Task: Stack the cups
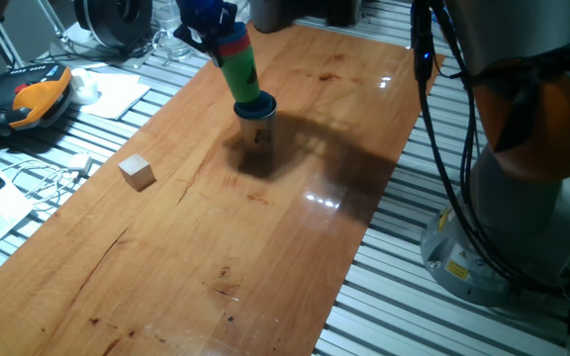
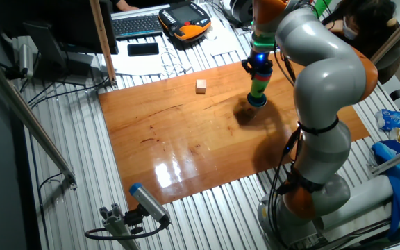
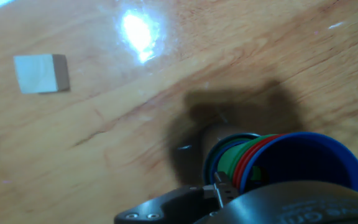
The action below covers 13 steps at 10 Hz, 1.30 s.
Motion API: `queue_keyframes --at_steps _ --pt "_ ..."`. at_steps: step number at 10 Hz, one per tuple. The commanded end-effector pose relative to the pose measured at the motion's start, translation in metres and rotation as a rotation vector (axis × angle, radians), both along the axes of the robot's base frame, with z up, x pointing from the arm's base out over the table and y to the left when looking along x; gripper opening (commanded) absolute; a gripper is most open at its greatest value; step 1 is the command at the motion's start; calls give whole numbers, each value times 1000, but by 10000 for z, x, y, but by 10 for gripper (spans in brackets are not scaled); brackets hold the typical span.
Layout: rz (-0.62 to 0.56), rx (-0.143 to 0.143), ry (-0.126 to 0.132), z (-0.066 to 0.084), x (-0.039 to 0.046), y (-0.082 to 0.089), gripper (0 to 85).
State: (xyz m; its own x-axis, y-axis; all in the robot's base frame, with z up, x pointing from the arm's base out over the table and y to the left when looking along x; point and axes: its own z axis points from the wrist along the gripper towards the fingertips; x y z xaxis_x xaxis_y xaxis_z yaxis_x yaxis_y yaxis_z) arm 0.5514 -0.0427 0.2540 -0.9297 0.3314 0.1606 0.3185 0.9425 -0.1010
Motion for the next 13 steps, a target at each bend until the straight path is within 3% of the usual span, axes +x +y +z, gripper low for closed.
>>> queue_keyframes --at_steps 1,5,7,9,13 --pt "4 4 2 -12 -13 -2 0" --pt "4 -2 -14 -144 -83 30 0" --pt "-20 0 -52 -148 -77 34 0" --pt "-41 -16 -72 -158 -86 52 340" --pt "-48 -30 -83 -171 -94 80 340"
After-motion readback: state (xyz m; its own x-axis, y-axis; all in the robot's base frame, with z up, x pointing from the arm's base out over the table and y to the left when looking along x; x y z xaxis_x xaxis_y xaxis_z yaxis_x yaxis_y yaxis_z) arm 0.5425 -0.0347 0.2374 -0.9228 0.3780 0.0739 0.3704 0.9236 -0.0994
